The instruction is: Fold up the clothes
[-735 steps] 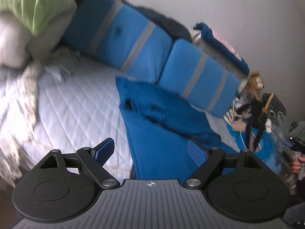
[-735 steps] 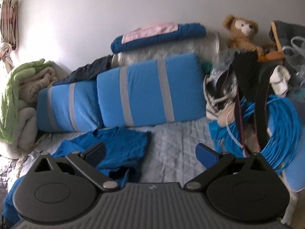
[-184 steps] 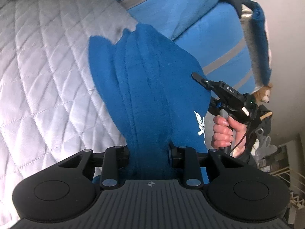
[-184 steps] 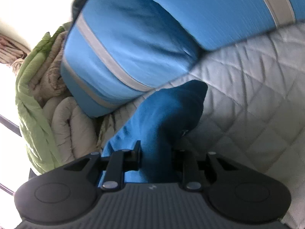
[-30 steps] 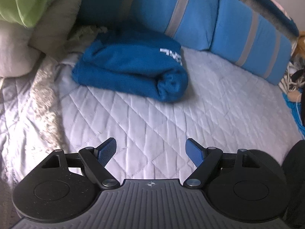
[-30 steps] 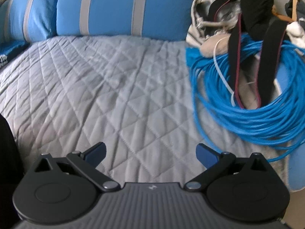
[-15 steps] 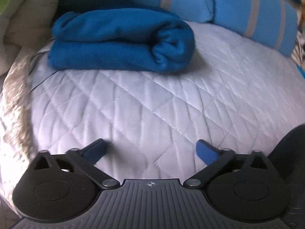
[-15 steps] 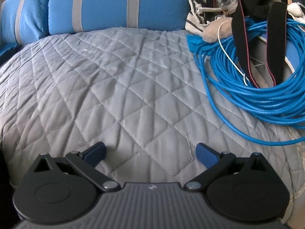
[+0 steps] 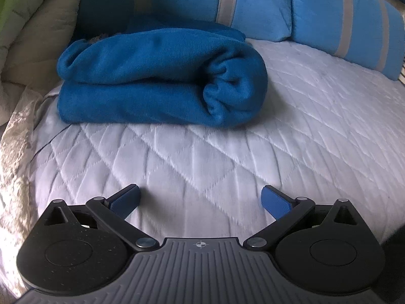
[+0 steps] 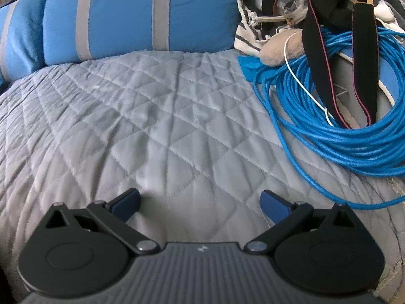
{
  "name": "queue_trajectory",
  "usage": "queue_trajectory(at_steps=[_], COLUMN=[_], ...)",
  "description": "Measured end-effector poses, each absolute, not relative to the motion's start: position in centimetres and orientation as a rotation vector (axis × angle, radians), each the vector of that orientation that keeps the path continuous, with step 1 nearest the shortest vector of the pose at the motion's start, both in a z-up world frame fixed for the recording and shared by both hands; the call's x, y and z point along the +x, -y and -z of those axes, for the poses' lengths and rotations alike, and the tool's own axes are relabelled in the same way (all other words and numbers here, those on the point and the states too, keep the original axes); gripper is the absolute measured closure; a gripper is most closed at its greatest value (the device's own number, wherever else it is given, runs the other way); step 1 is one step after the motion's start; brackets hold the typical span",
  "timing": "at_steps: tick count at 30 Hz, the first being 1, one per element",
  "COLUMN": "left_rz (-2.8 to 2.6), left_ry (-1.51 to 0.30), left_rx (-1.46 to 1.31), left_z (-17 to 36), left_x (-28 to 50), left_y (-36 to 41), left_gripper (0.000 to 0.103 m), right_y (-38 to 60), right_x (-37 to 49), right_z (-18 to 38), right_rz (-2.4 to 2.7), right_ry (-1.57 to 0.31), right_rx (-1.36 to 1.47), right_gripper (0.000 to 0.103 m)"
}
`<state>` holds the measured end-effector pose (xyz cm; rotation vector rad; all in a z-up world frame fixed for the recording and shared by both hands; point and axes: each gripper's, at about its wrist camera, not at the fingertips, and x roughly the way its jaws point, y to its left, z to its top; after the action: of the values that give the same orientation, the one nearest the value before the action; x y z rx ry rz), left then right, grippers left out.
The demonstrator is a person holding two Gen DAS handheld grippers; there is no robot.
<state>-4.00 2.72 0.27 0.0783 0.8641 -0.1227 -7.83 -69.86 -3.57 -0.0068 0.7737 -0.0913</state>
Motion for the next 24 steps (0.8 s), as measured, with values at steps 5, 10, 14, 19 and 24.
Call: queue_trajectory(at_steps=[5, 10, 14, 19, 24], left_rz=[0.11, 0.077, 0.054, 0.036, 0.019], left_ry=[-0.868, -0.856, -0.851, -0.835, -0.754], left_rx=[0.085, 0.076, 0.076, 0.074, 0.078], left_z=[-0.2, 0.0, 0.1, 0.2, 0.9], left_x=[-2.4, -0.9, 0.2, 1.3, 1.3], left_y=[-2.2, -1.7, -1.2, -1.0, -0.7], left_gripper=[0.0, 0.0, 0.0, 0.0, 0.0], right_y=[69.1, 68.8, 68.8, 68.6, 68.6], right_x=[-6.2, -5.0, -3.8, -2.9, -2.2], right_z=[3.5, 3.5, 3.4, 3.4, 3.6], right_rz=[0.107, 0.114, 0.109, 0.119, 0.138], right_ry=[-0.776, -0.765, -0.773, -0.761, -0.743], right_rx=[-0.005, 0.001, 0.008, 0.001, 0.008], right_gripper=[0.0, 0.0, 0.0, 0.0, 0.0])
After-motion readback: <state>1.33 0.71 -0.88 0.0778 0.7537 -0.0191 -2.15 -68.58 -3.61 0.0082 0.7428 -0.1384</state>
